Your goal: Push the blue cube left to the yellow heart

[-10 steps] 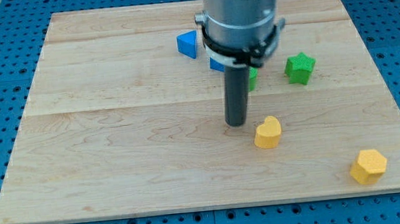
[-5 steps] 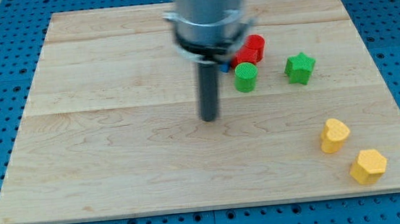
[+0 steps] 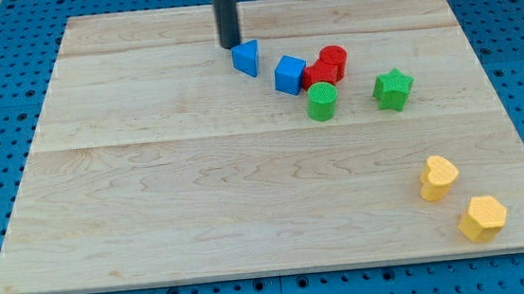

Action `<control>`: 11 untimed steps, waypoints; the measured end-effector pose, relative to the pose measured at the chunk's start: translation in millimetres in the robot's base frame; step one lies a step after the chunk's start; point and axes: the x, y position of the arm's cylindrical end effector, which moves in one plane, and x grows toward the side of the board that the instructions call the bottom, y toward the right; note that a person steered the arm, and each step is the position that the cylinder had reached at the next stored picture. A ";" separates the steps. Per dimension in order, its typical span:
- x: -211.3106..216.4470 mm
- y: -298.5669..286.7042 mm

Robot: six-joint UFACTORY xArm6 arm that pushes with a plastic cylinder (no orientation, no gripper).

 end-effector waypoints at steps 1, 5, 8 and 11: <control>35.1 30.3; 51.9 65.6; 179.9 71.6; 230.6 13.4</control>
